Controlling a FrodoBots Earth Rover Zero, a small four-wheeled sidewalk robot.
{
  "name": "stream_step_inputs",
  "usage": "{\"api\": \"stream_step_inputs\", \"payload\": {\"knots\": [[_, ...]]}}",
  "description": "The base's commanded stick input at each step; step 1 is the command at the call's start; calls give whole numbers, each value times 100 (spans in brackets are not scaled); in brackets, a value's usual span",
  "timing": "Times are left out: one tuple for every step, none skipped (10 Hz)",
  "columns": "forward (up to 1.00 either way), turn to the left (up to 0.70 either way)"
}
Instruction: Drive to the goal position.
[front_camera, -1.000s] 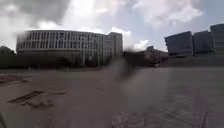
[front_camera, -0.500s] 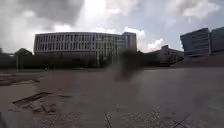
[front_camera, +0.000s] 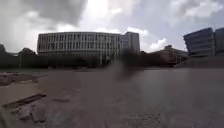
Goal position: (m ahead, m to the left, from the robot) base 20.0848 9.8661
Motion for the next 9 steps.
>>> {"api": "stream_step_inputs", "payload": {"knots": [[70,0],[70,3],[70,20],[70,34],[70,35],[70,35],[70,35],[70,10],[70,2]]}}
